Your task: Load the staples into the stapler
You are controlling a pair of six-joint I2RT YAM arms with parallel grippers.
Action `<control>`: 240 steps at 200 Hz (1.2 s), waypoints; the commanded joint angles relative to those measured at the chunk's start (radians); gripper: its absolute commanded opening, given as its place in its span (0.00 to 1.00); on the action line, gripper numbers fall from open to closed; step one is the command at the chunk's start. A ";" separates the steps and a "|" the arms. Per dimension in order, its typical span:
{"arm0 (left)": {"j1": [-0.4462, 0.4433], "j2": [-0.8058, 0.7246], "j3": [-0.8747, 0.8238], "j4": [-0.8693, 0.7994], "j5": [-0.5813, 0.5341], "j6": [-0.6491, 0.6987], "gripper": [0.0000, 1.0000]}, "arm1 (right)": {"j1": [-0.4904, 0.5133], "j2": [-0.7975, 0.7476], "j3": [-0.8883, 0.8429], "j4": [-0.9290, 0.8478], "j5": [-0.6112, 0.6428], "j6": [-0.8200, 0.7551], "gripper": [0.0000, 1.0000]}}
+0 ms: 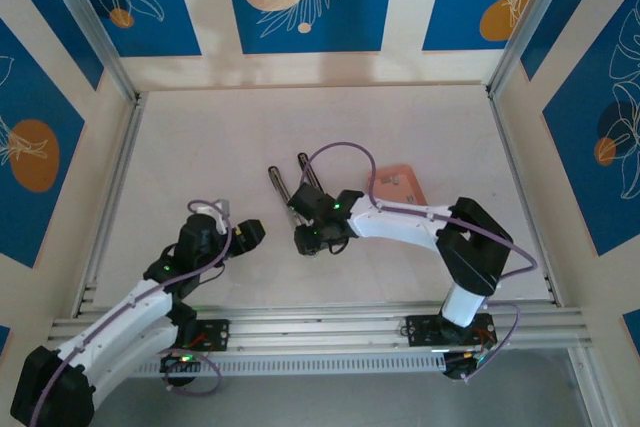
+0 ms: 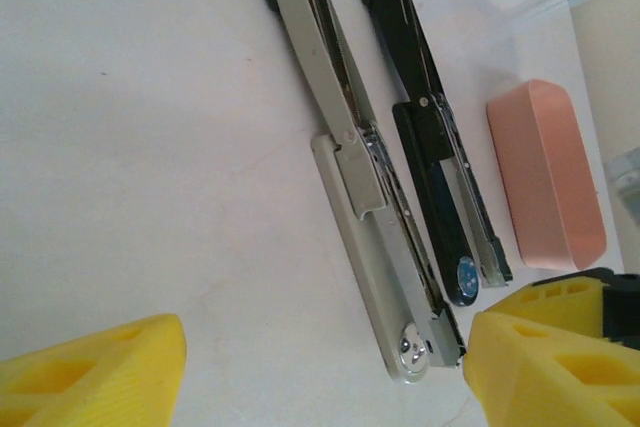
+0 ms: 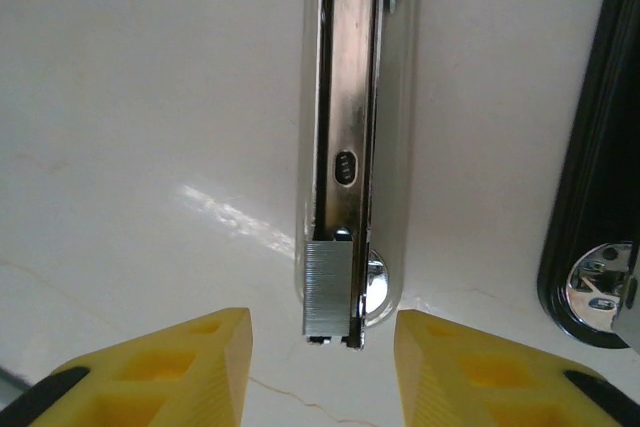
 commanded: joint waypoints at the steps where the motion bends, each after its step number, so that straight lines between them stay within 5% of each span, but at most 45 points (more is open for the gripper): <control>1: 0.006 -0.014 -0.016 -0.058 -0.041 0.028 0.75 | 0.018 0.025 0.049 -0.084 0.054 -0.033 0.41; 240: 0.010 0.007 -0.018 -0.027 -0.011 0.064 0.76 | 0.038 0.012 0.070 -0.041 0.113 -0.059 0.24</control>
